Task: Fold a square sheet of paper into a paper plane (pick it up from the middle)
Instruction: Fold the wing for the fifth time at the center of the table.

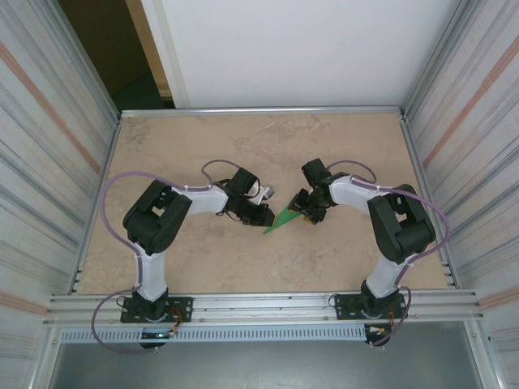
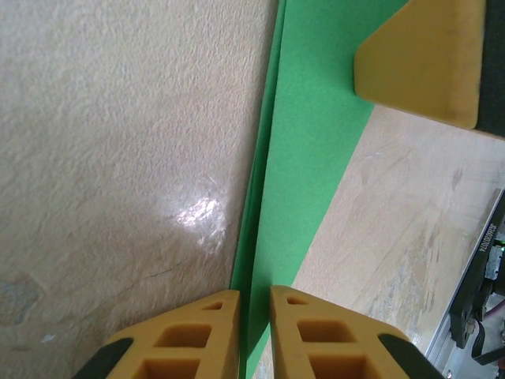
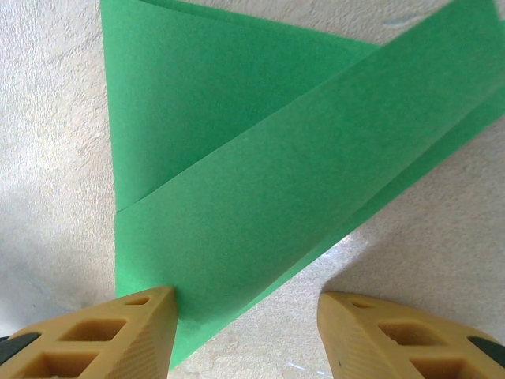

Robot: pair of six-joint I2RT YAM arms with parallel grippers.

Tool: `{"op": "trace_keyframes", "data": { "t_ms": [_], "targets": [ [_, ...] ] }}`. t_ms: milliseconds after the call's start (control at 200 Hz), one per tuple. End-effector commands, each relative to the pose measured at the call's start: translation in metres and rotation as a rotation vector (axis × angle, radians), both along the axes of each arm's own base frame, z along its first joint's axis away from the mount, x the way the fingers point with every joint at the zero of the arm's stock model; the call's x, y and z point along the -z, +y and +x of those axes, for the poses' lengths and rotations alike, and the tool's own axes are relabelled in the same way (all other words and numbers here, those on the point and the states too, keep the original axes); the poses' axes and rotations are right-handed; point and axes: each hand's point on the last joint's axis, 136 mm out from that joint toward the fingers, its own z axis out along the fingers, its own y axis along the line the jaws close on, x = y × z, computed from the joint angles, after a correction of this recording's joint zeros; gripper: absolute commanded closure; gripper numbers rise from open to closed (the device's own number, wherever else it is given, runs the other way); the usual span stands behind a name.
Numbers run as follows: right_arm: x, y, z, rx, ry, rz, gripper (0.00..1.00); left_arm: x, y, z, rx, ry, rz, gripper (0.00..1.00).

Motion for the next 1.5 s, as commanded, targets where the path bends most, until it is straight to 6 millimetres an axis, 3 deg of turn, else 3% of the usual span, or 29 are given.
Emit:
{"op": "trace_keyframes", "data": {
  "t_ms": [0,135,286,446,571,707,977,1158,1498],
  "targets": [
    [0.072,-0.012,-0.025,-0.017,0.098,-0.110,0.48,0.041,0.022,-0.008,-0.035,0.057,0.151,0.83],
    [0.049,-0.003,-0.014,-0.026,0.037,-0.060,0.47,0.041,0.022,-0.009,-0.033,0.061,0.155,0.83],
    [0.001,0.002,-0.001,-0.042,-0.093,-0.007,0.41,0.042,0.023,-0.009,-0.031,0.063,0.161,0.83],
    [-0.037,-0.002,-0.004,-0.056,-0.202,0.026,0.36,0.042,0.023,-0.009,-0.029,0.064,0.162,0.83],
    [-0.058,0.005,-0.010,-0.093,-0.270,0.071,0.38,0.042,0.022,-0.009,-0.028,0.065,0.161,0.83],
    [-0.074,0.029,-0.010,-0.172,-0.344,0.131,0.44,0.043,0.021,-0.009,-0.027,0.069,0.162,0.83],
    [-0.066,0.057,0.006,-0.202,-0.345,0.216,0.72,0.044,0.021,-0.009,-0.035,0.075,0.162,0.83],
    [-0.051,0.056,0.010,-0.193,-0.317,0.202,0.78,0.042,0.020,-0.008,-0.041,0.077,0.159,0.83],
    [-0.029,0.048,0.010,-0.188,-0.273,0.176,0.80,0.044,0.021,-0.008,-0.045,0.082,0.167,0.84]
  ]
}}
